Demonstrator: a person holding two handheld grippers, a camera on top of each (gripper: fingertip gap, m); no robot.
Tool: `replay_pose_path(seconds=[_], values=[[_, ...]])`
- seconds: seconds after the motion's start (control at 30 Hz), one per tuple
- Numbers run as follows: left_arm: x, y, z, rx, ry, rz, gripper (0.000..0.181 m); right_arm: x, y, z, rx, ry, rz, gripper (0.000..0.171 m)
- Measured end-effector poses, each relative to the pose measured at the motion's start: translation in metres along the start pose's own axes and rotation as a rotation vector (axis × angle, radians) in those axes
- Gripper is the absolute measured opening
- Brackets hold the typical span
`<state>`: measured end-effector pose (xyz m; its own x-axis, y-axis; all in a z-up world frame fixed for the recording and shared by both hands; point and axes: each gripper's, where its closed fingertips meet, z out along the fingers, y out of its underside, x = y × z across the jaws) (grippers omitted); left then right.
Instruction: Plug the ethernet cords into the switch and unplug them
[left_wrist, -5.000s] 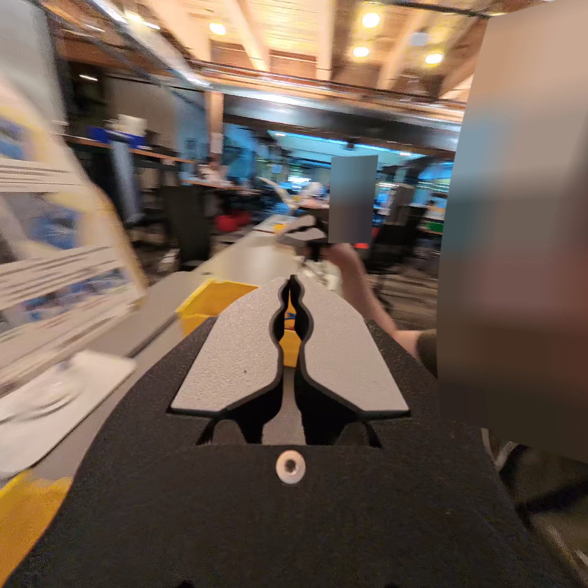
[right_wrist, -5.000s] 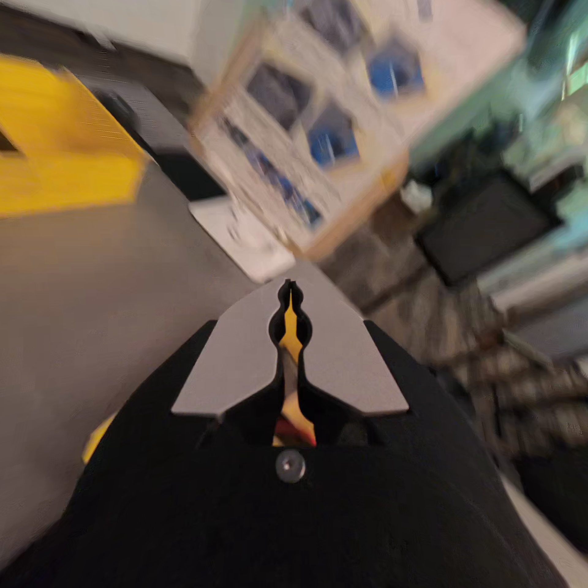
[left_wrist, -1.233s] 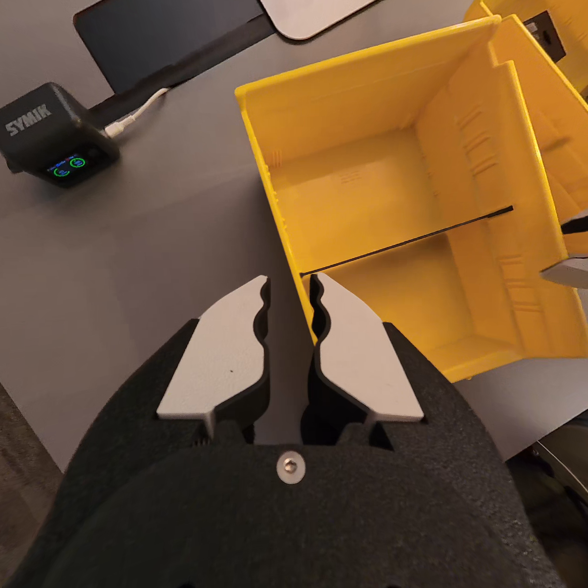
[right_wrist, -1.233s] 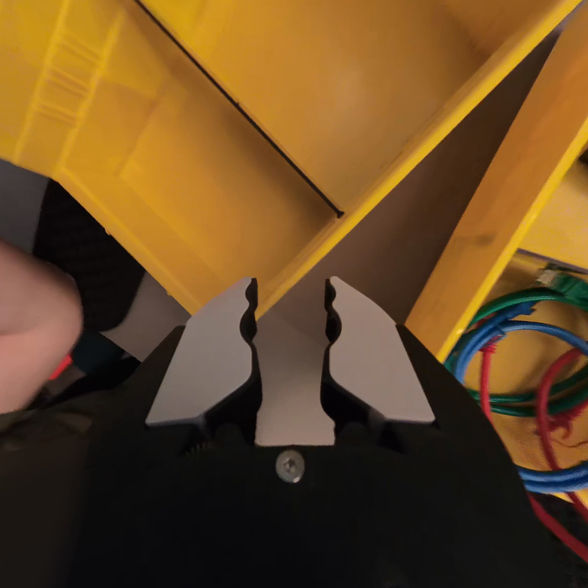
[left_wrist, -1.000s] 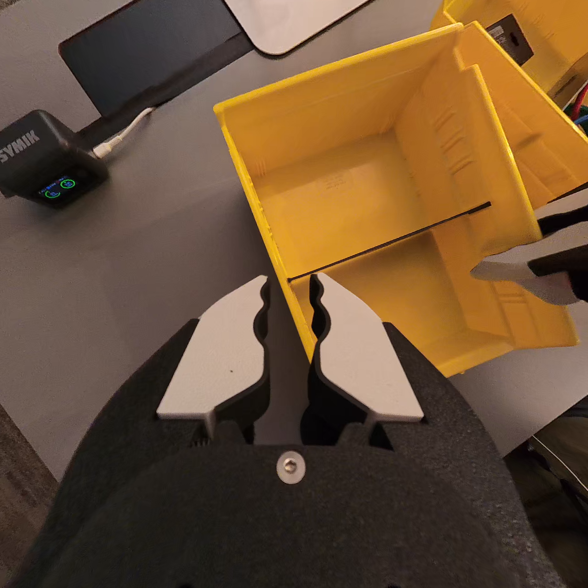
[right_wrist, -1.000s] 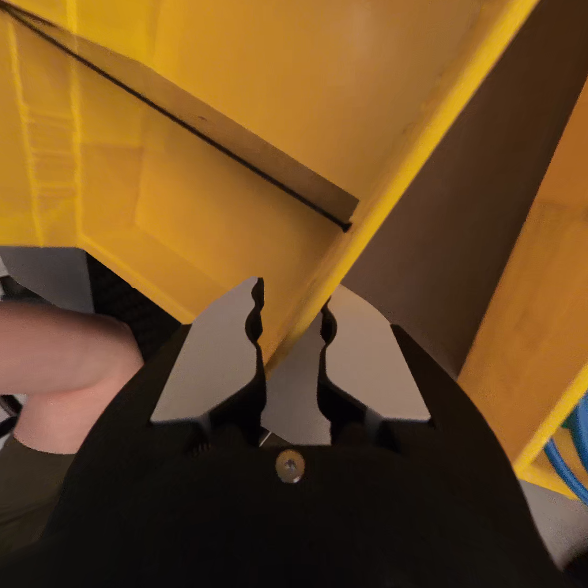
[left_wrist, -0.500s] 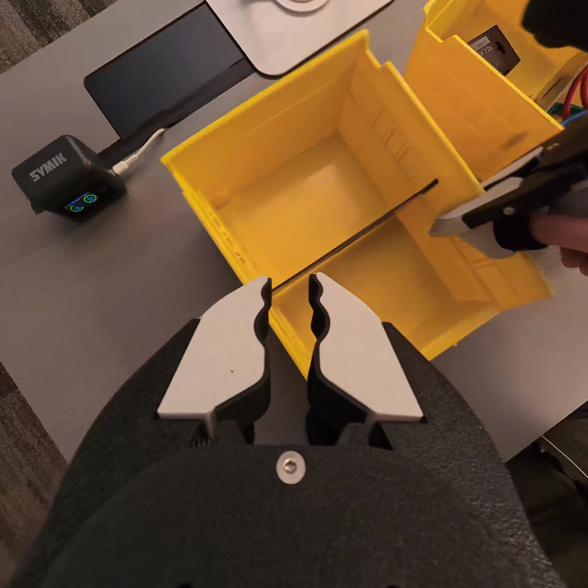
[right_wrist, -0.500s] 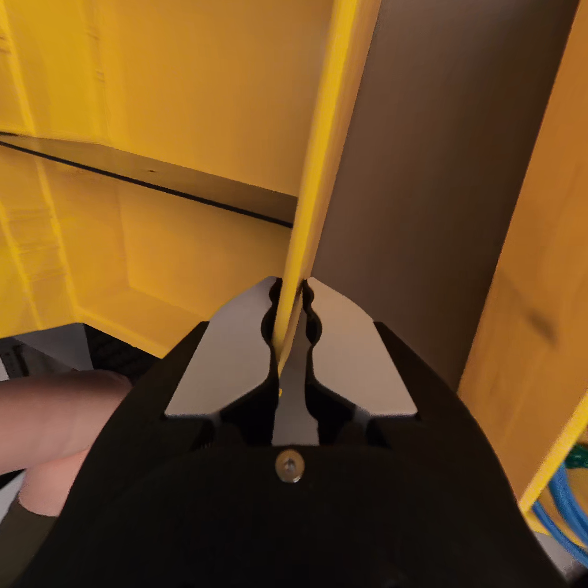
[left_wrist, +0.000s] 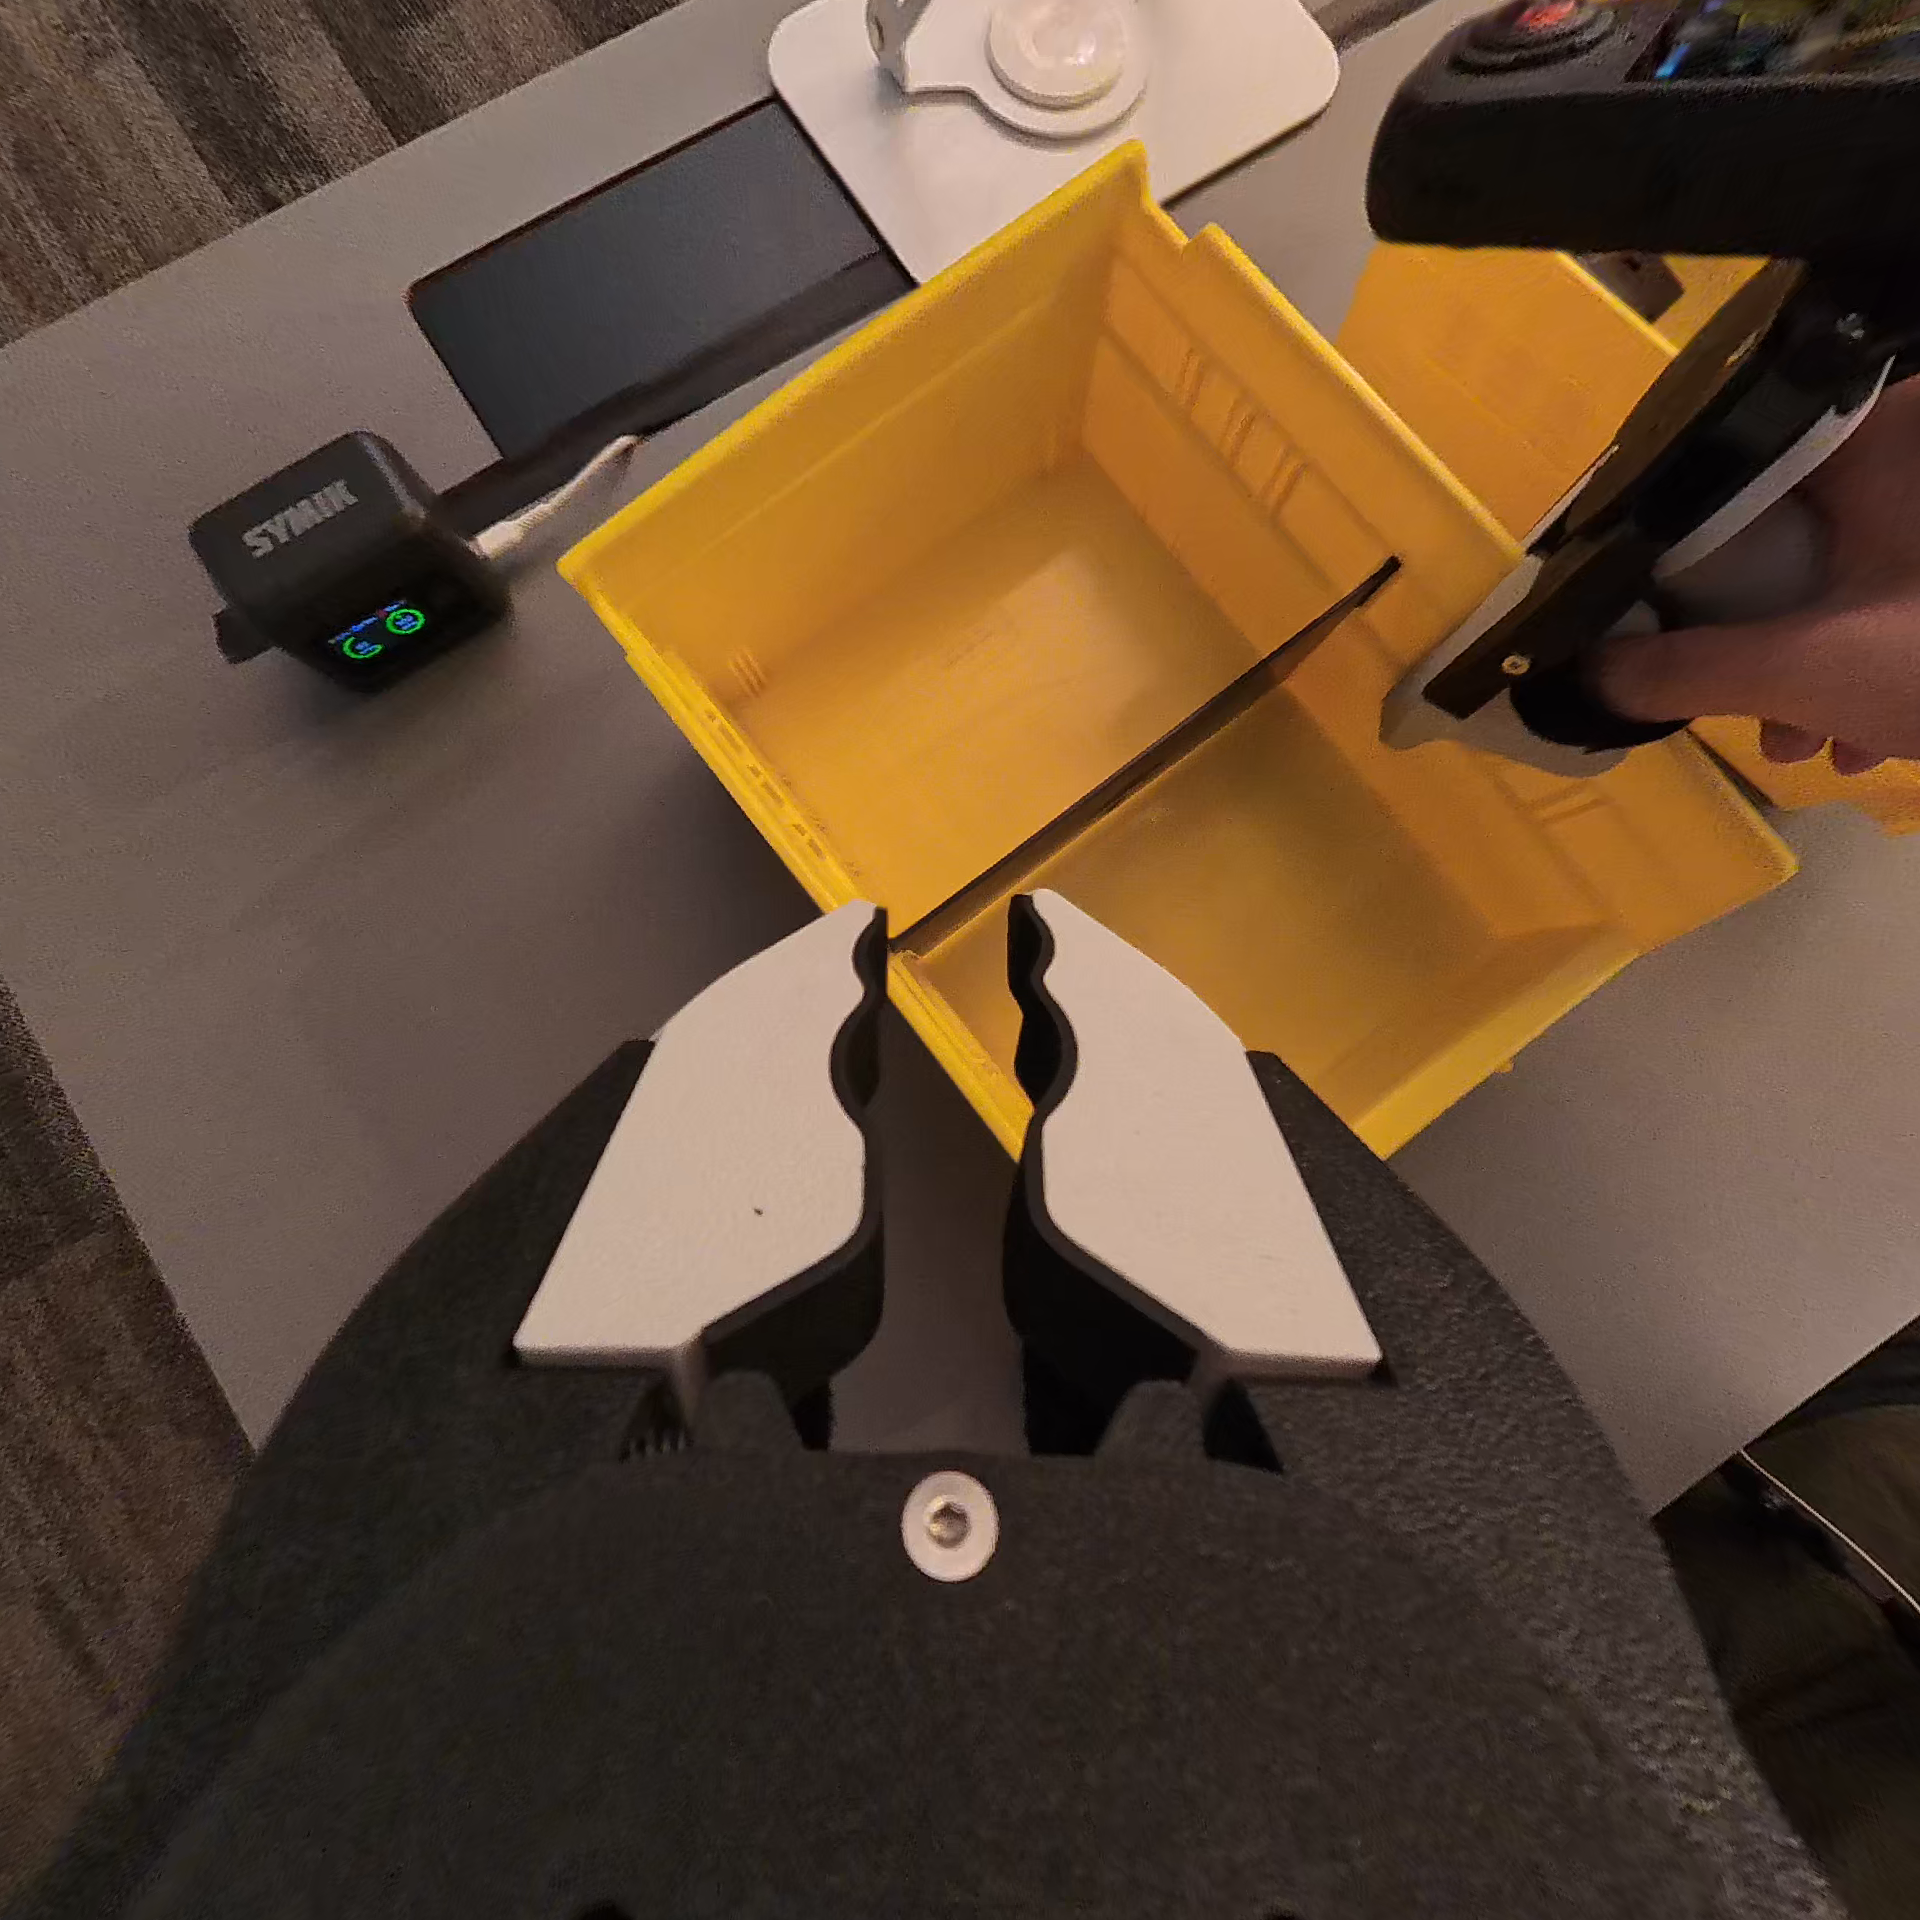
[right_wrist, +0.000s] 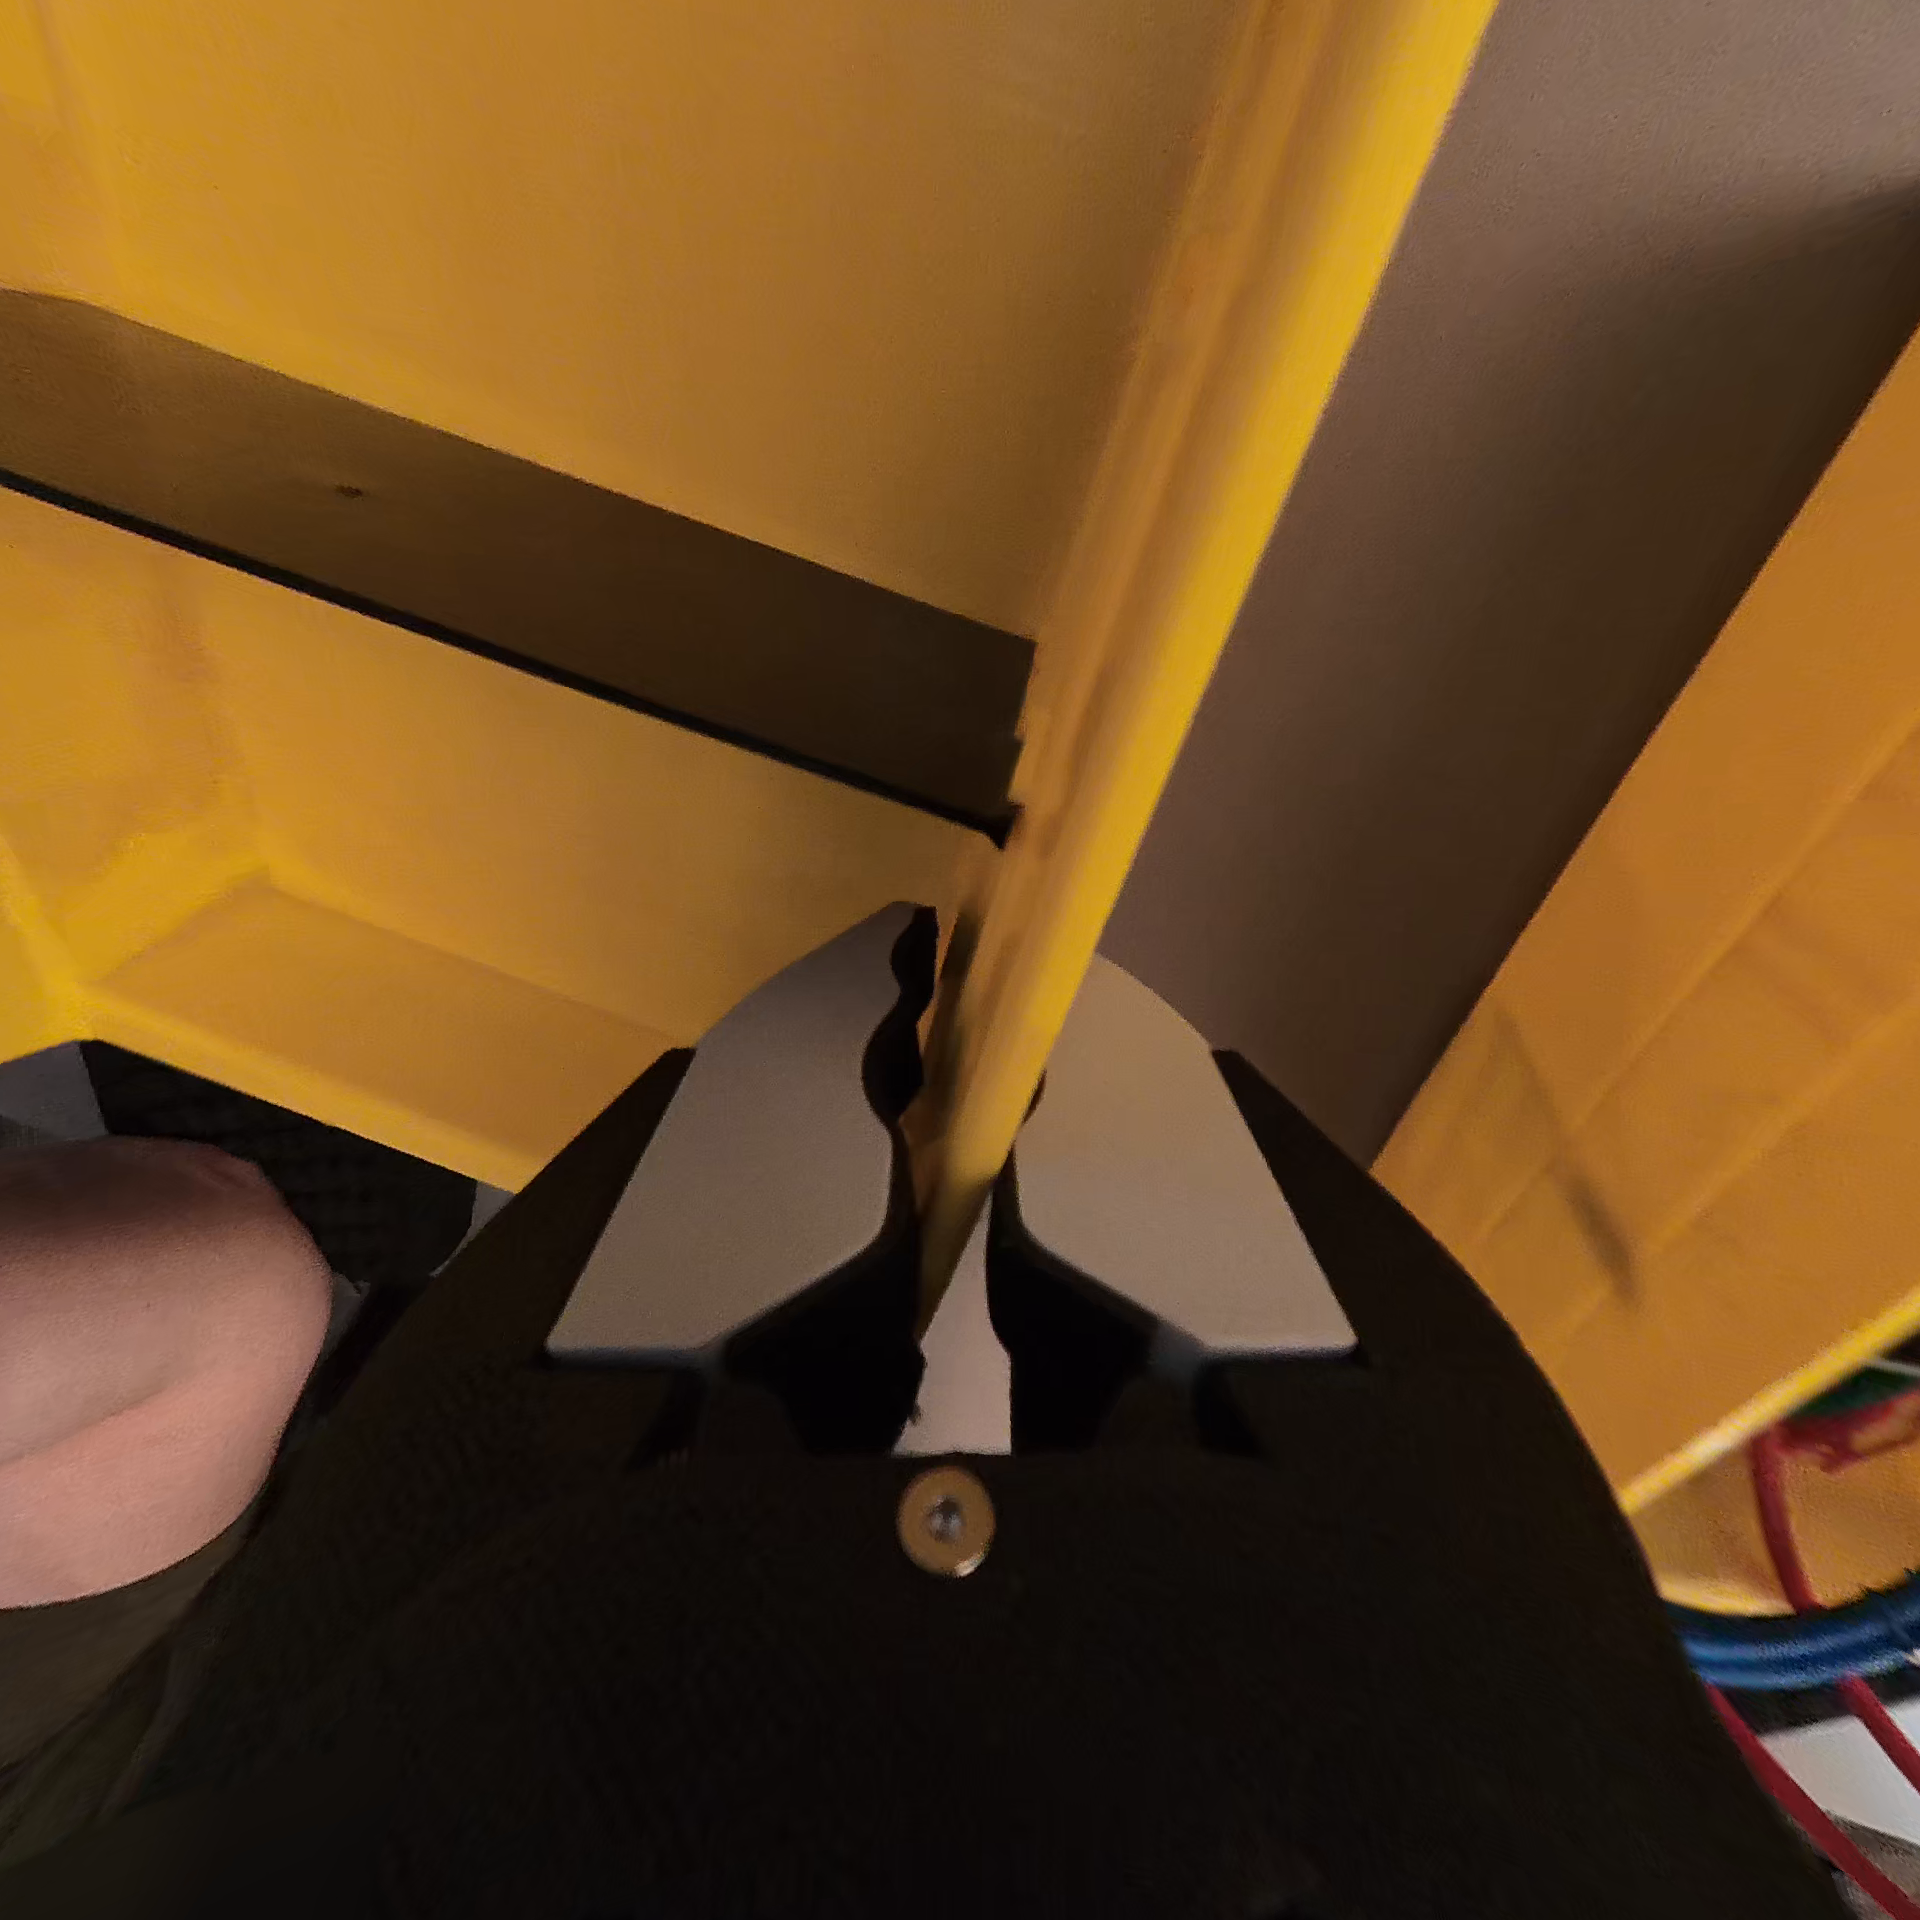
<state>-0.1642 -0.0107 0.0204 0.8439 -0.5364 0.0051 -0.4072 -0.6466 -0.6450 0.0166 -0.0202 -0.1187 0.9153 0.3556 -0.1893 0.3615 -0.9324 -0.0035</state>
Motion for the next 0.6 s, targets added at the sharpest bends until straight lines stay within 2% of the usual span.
replay_pose_path(seconds=[0.17, 0.33, 0.43, 0.6], values=[[-0.016, 0.002, -0.017, 0.063, -0.022, -0.057, 0.022, -0.015, -0.006, -0.029, -0.057, -0.028, -0.028, 0.006], [-0.036, 0.008, -0.043, 0.146, -0.068, -0.122, 0.022, -0.022, 0.005, -0.072, -0.138, -0.017, -0.128, 0.006], [-0.046, 0.011, -0.061, 0.227, -0.055, -0.163, 0.022, 0.0, 0.02, -0.107, -0.187, 0.027, -0.155, 0.007], [-0.078, 0.033, -0.067, 0.229, -0.09, -0.307, 0.022, 0.056, 0.059, -0.187, -0.233, 0.064, -0.155, 0.006]])
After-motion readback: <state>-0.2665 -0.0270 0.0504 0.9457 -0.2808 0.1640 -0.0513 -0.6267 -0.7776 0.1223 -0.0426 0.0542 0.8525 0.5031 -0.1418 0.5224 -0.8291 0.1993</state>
